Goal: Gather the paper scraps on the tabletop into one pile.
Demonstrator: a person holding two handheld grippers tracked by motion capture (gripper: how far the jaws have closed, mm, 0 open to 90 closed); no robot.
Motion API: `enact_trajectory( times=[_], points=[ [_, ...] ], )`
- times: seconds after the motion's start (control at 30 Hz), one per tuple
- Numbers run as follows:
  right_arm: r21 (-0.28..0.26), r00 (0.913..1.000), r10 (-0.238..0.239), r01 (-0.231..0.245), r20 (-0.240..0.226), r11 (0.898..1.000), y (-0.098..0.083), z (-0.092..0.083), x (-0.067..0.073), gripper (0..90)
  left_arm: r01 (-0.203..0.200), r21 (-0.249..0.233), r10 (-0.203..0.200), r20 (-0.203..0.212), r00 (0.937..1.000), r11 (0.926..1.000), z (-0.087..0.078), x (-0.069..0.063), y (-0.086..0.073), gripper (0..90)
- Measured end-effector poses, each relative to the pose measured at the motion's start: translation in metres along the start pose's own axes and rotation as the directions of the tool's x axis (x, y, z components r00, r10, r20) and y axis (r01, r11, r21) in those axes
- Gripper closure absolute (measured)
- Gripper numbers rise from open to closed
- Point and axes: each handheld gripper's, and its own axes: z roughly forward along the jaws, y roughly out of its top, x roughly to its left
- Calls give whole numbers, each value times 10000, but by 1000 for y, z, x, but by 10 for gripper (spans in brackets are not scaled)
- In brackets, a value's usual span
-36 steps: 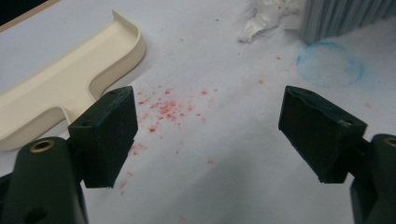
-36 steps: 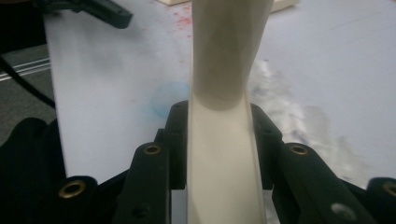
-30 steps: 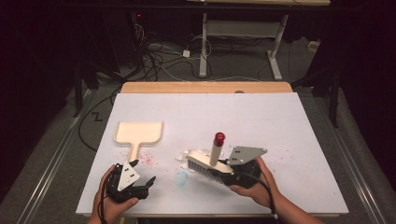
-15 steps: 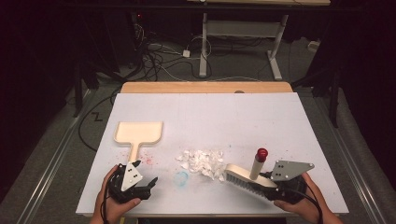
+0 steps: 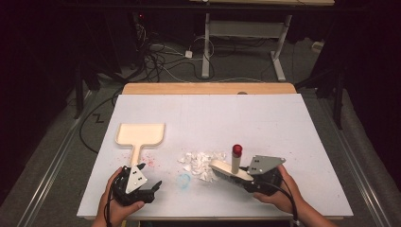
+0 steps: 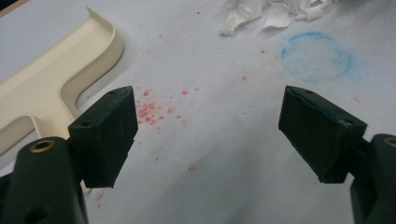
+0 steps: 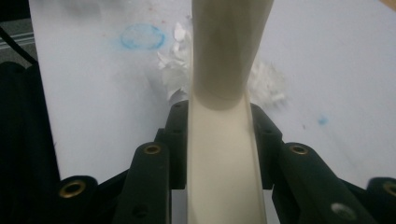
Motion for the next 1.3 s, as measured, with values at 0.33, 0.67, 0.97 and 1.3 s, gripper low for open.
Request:
enact_trajectory(
  times=[0.33,0.67,0.97,1.3],
  points=[
    [-865,9999,-171,170,6,9961,17,-8,6,680,-39,22,39,19,10000,10000,-2,0,-2,188],
    [-1420,9885,742,-553,1315,9883,24,-29,-10,681,-159,-92,159,-12,9999,9998,0,-1,1,188],
    [-462,9257,1094,-994,3620,9940,28,34,-41,681,-120,-63,120,11,9999,9999,1,1,1,188],
    [-249,9473,729,-686,3119,9973,43,76,-8,680,50,-35,-50,20,10000,10000,-1,1,-2,188]
  ],
)
